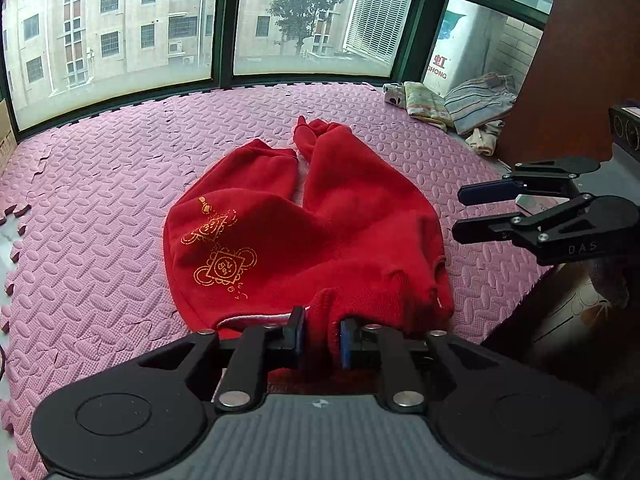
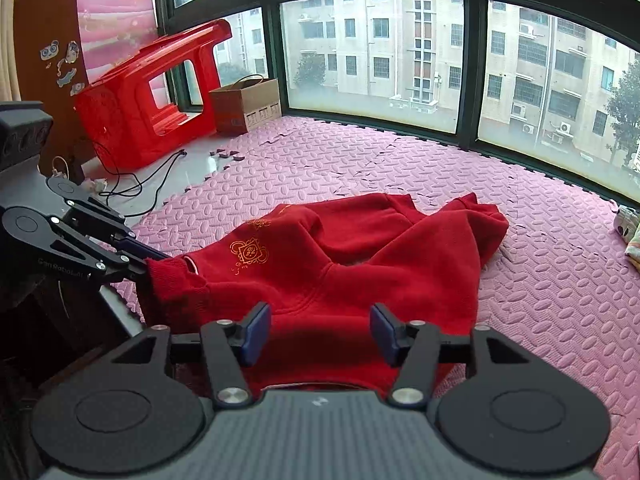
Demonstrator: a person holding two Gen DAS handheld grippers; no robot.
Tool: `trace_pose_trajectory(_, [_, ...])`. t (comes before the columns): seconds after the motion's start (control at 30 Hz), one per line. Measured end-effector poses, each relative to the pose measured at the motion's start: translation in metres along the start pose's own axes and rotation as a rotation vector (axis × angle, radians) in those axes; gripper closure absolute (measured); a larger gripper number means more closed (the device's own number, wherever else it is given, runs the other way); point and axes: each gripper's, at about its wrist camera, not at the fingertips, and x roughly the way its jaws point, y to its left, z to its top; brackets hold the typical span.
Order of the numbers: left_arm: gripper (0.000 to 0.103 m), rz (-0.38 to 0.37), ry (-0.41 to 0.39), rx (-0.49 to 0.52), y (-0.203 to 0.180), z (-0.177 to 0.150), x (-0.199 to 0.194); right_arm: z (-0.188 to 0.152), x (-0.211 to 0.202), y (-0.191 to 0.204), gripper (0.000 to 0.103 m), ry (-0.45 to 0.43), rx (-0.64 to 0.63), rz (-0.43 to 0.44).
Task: Fold clothes
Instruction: 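Lift and shake out the hoodie with both grippers, then lay it flat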
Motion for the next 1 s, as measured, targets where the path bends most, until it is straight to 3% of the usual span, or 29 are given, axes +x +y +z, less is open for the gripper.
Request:
trace_pose_trajectory(0.1, [0.082, 0.017, 0.012, 0.03, -0.003, -0.006, 0.002, -0.008, 0.005, 0.01, 0.037, 0.024, -0.031, 0.01])
trace_pose_trajectory(0.23, [0.082, 0.047, 0.046, -0.019, 0.008, -0.014, 0.007, -0.02, 0.014, 0.016, 0.036, 0.081, -0.028, 0.021])
trace_pose_trajectory(0.33, [0.082, 0.036, 0.012, -0.053, 0.011, -0.008, 0.005, -0.026, 0.016, 0.027, 0.034, 0.088, -0.054, 0.024])
trace_pose_trajectory(0.43, [0.081, 0.026, -0.019, -0.055, 0.007, 0.009, 0.01, -0.026, 0.017, 0.041, 0.023, 0.061, -0.094, 0.018])
trace_pose_trajectory(0.63, [0.083, 0.028, -0.073, -0.073, 0.007, 0.039, 0.015, -0.011, 0.029, 0.046, 0.022, -0.045, -0.082, -0.132])
trace_pose_trajectory(0.8, [0.084, 0.042, -0.101, -0.08, 0.014, 0.041, 0.006, -0.006, 0.027, 0.034, 0.019, -0.063, -0.125, -0.306])
trace_pose_trajectory(0.9, [0.084, 0.031, -0.1, -0.089, 0.016, 0.037, 0.004, 0.0, 0.017, 0.018, 0.015, -0.072, -0.087, -0.317])
trace_pose_trajectory(1.0, [0.084, 0.019, -0.096, -0.079, 0.014, 0.034, 0.003, 0.007, 0.004, 0.006, 0.015, -0.11, -0.017, -0.272])
